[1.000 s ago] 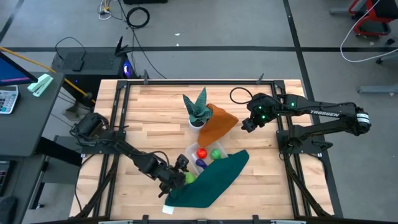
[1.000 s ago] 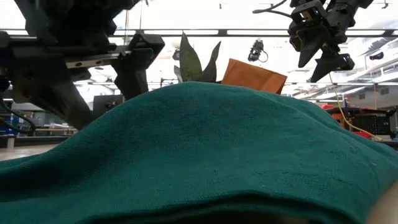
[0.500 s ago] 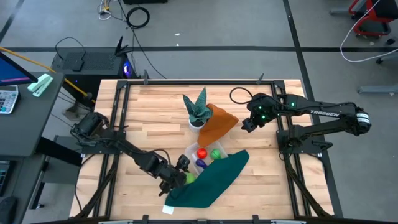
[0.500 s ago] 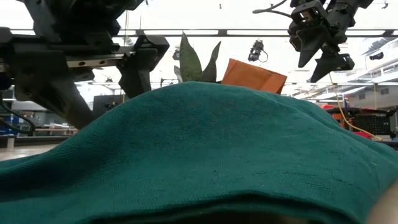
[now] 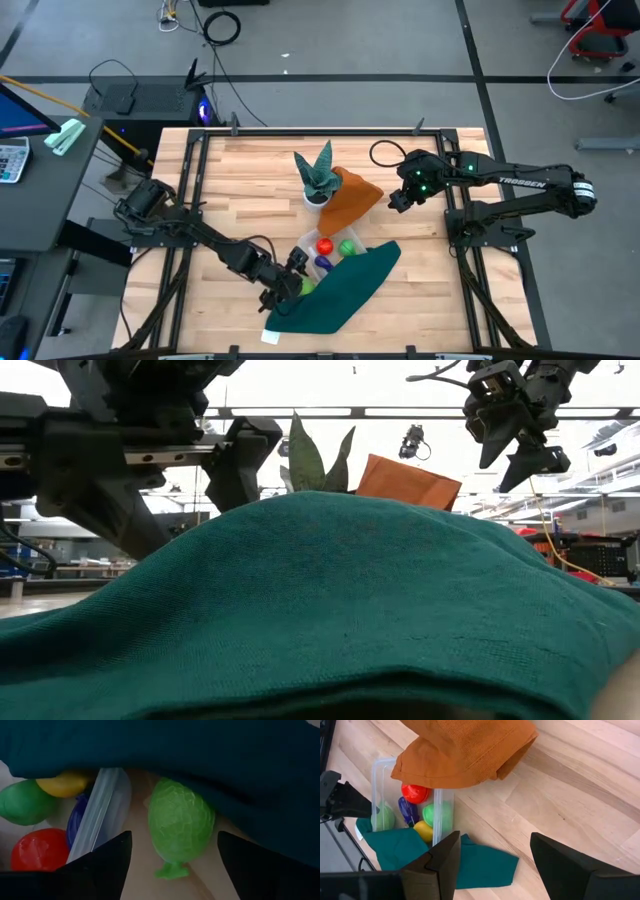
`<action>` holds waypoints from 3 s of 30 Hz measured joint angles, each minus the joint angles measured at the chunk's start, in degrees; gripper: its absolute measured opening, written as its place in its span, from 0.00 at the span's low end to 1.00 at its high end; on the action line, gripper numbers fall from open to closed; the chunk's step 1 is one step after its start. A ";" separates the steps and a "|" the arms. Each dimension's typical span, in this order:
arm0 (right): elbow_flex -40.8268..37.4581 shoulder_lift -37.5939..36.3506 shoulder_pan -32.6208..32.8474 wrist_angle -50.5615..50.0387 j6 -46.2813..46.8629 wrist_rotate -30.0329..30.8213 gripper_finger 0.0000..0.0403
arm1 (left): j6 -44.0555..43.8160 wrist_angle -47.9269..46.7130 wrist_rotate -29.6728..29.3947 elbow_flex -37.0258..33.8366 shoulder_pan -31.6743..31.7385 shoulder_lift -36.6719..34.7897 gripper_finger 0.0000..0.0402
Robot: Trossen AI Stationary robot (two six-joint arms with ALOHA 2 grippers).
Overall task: Pick and placing Produce into tupperware
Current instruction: Put the green cantaloupe into the transparent bin
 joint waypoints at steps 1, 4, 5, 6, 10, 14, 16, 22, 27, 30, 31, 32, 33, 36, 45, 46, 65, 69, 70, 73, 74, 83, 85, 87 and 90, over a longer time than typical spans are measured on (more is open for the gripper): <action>0.00 -0.02 -0.01 0.00 -0.02 0.00 0.50 | 0.00 0.07 0.04 -0.02 -0.01 0.00 0.76; 0.00 -0.02 -0.01 0.02 0.00 0.00 0.50 | 0.28 1.13 0.23 -0.01 -0.01 0.72 0.76; 0.00 -0.02 -0.01 0.02 0.00 0.00 0.50 | 0.73 1.08 0.40 -0.02 -0.01 1.06 0.76; 0.00 -0.02 -0.01 -0.02 0.03 0.00 0.50 | 0.89 1.09 1.13 -0.06 -0.01 1.56 0.76; 0.00 -0.02 -0.01 0.00 0.27 0.00 0.50 | 0.80 2.57 1.61 -0.04 -0.17 4.15 0.76; 0.00 0.00 -0.01 -0.02 0.33 0.00 0.50 | -0.16 3.63 1.03 -0.06 -0.18 4.72 0.75; 0.00 -0.01 -0.03 0.00 0.33 0.00 0.50 | -0.20 4.45 0.63 -0.06 -0.16 4.79 0.74; 0.00 0.00 -0.03 -0.02 0.28 0.37 0.50 | -0.66 8.04 -0.33 -0.04 -0.18 4.79 0.74; 0.00 -0.01 -0.03 -0.02 -0.04 0.53 0.50 | -0.68 8.26 -0.18 -0.04 -0.18 4.79 0.73; 0.00 -0.02 -0.03 -0.02 -0.04 0.55 0.50 | -0.87 8.25 0.91 -0.04 -0.17 4.79 0.72; 0.00 -0.01 -0.03 -0.02 -0.04 0.55 0.50 | -1.15 8.21 0.99 -0.04 -0.18 4.79 0.72; 0.00 -0.01 -0.03 -0.02 -0.04 0.55 0.50 | -1.76 8.21 1.08 -0.04 -0.14 4.79 0.71; 0.00 0.00 -0.03 -0.02 -0.04 0.57 0.50 | -2.14 8.21 1.09 -0.04 -0.12 4.79 0.70; 0.00 0.00 -0.03 -0.02 -0.02 0.57 0.50 | -2.19 8.17 1.07 -0.04 -0.12 4.79 0.67; 0.00 -0.01 -0.03 -0.02 0.38 0.59 0.50 | -2.19 8.13 0.98 0.03 -0.12 4.79 0.56; 0.00 -0.02 -0.03 -0.02 0.39 0.59 0.50 | -2.21 8.03 0.50 0.05 -0.12 4.79 0.56; 0.00 -0.01 -0.03 -0.02 0.17 0.59 0.50 | -15.92 -18.39 -3.66 8.66 -0.42 4.68 0.56; 0.00 -0.02 -0.01 0.00 -0.09 0.61 0.50 | -22.12 -22.40 -3.27 8.80 -0.31 3.74 0.55; 0.00 -0.02 -0.01 -0.01 -0.09 0.61 0.50 | -23.36 -22.77 -3.16 8.64 -0.35 3.07 0.54; 0.00 0.00 -0.01 -0.02 -0.19 0.63 0.50 | -26.51 -22.69 -2.72 8.62 -0.45 0.76 0.53; 0.00 -0.01 -0.01 -0.01 -0.21 0.63 0.50 | -27.43 -23.13 -2.62 8.62 -0.45 0.02 0.53; 0.00 0.00 -0.01 0.04 -0.15 0.63 0.50 | -32.40 -23.50 -5.10 8.62 -0.38 -9.53 0.54; 0.00 0.00 -0.01 0.06 -0.19 0.63 0.50 | -32.59 -22.02 -6.32 8.64 -0.38 -11.49 0.53; 0.00 0.00 -0.01 0.07 -0.24 0.63 0.50 | -32.17 -19.88 -7.53 8.64 0.12 -12.52 0.53; 0.00 0.00 -0.01 0.12 -0.28 0.78 0.50 | -30.35 -14.50 -7.81 8.64 1.71 -12.82 0.55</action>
